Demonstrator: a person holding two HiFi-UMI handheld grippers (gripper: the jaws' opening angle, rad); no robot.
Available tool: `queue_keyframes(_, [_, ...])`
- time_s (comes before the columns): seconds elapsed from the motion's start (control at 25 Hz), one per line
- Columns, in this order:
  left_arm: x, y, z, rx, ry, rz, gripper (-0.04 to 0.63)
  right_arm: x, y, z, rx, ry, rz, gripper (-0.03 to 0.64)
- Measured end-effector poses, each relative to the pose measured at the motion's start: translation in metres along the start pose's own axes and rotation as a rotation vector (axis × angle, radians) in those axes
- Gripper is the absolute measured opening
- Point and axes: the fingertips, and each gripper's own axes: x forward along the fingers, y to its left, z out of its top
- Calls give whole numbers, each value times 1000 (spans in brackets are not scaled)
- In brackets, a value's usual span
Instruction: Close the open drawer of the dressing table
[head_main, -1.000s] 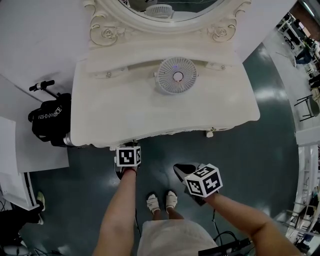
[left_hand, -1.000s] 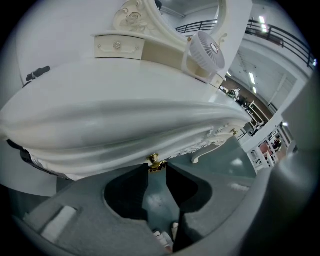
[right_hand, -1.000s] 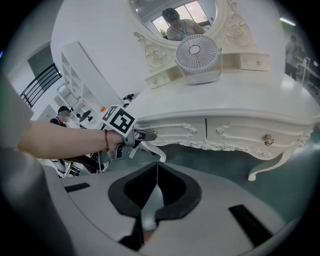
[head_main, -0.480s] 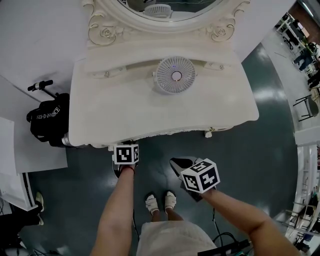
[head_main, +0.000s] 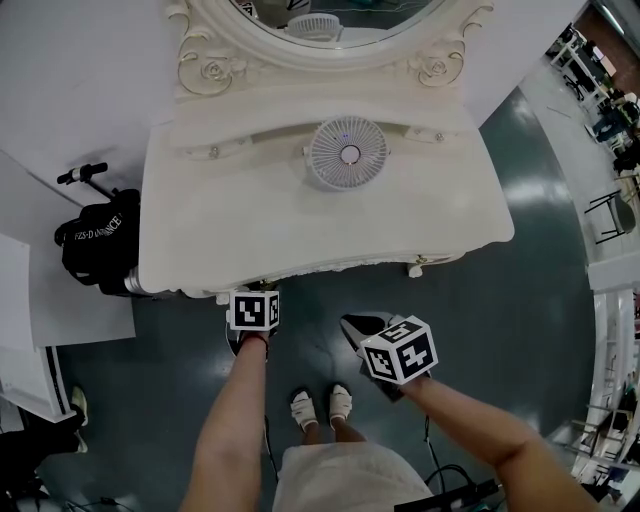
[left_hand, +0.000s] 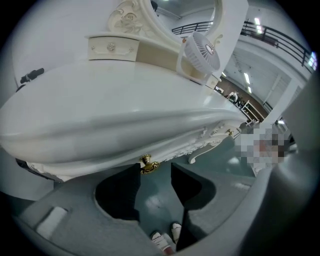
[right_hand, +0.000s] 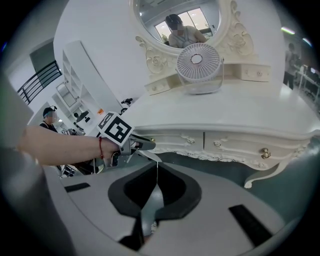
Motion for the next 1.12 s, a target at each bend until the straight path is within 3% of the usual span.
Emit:
queue_keyframes(0.32, [-13,-6,4,20,-40,15,219,-4,0,-3,3,-2,-7,17])
queue_keyframes(1.12, [-47,-30,9,71,-97,3,222,-22,7,-4,-13,-19,-15,17])
